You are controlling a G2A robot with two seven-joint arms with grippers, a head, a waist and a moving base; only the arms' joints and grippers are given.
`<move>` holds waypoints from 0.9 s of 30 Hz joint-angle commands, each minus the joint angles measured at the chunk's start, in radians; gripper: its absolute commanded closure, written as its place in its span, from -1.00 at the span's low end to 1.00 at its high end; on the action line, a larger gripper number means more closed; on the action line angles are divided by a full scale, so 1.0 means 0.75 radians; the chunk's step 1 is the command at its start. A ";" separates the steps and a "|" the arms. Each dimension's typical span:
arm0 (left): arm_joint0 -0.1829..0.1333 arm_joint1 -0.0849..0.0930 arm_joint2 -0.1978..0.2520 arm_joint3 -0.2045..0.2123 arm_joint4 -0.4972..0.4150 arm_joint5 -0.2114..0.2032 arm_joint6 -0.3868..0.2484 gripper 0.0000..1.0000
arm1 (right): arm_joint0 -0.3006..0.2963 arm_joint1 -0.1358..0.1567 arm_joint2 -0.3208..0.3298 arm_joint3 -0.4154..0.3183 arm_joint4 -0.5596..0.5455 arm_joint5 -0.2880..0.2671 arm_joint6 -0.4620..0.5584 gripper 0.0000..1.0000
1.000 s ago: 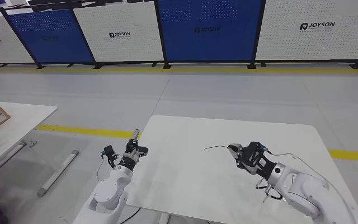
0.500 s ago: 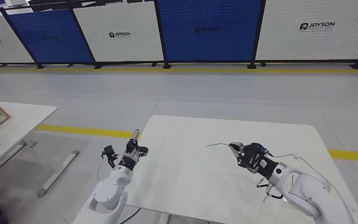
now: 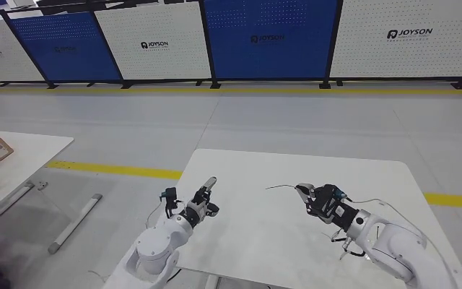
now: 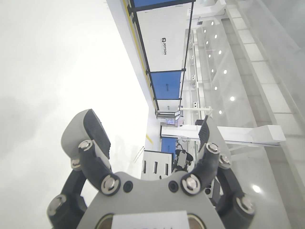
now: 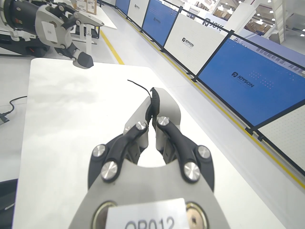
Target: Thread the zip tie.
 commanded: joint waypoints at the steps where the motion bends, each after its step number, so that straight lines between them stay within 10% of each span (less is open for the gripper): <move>1: 0.001 0.000 -0.001 0.000 0.000 0.000 0.001 -1.00 | 0.000 0.000 0.000 0.000 0.000 0.000 0.000 1.00; 12: 0.044 0.013 -0.029 0.024 -0.157 0.000 -0.147 -1.00 | -0.008 -0.018 -0.014 -0.013 -0.199 0.067 0.119 1.00; 17: 0.081 0.056 -0.001 0.017 -0.399 0.000 -0.294 -1.00 | 0.041 -0.047 -0.058 0.050 -0.342 -0.045 0.121 1.00; 21: 0.039 0.106 0.060 -0.027 -0.467 0.000 -0.229 -1.00 | 0.060 -0.068 -0.097 0.063 -0.363 -0.045 0.097 1.00; 27: 0.034 0.110 0.065 -0.028 -0.472 0.000 -0.216 -1.00 | 0.060 -0.068 -0.097 0.063 -0.363 -0.045 0.097 1.00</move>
